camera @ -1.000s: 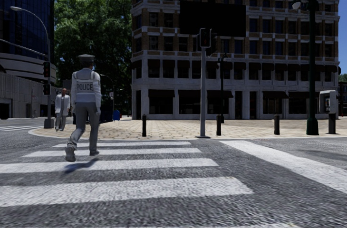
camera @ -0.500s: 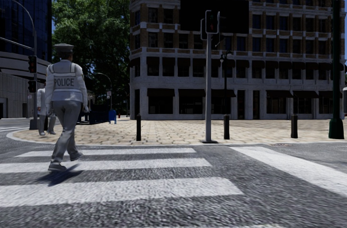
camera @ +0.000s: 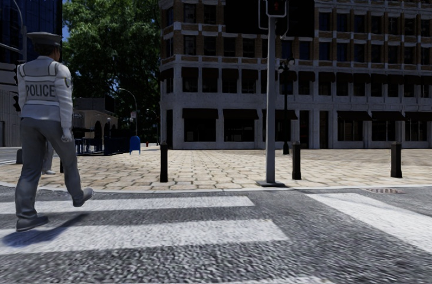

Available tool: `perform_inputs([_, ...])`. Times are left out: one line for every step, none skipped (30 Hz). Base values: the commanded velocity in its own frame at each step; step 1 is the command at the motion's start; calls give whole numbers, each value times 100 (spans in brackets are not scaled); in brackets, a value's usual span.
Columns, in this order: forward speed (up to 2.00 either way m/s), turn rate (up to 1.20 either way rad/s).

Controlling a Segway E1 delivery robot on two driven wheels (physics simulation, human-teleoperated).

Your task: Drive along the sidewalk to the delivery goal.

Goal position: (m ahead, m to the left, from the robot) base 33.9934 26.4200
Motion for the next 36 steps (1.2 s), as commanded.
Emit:
perform_inputs([142,0])
perform_inputs([141,0])
perform_inputs([142,0])
perform_inputs([145,0])
perform_inputs([145,0])
perform_inputs([150,0])
perform_inputs([153,0])
perform_inputs([153,0])
perform_inputs([154,0])
perform_inputs([154,0])
perform_inputs([200,0])
perform_inputs([200,0])
perform_inputs([200,0])
perform_inputs([200,0])
perform_inputs([200,0])
perform_inputs([200,0])
perform_inputs([200,0])
perform_inputs([200,0])
perform_inputs([200,0])
perform_inputs([200,0])
perform_inputs([200,0])
perform_inputs([200,1])
perform_inputs([200,8])
perform_inputs([200,17])
perform_inputs([200,17])
perform_inputs([200,20])
perform_inputs([200,21])
perform_inputs([199,21])
perform_inputs([194,21])
perform_inputs([194,21])
perform_inputs([188,21])
perform_inputs([181,21])
perform_inputs([178,17])
perform_inputs([176,0])
perform_inputs([176,0])
perform_inputs([174,0])
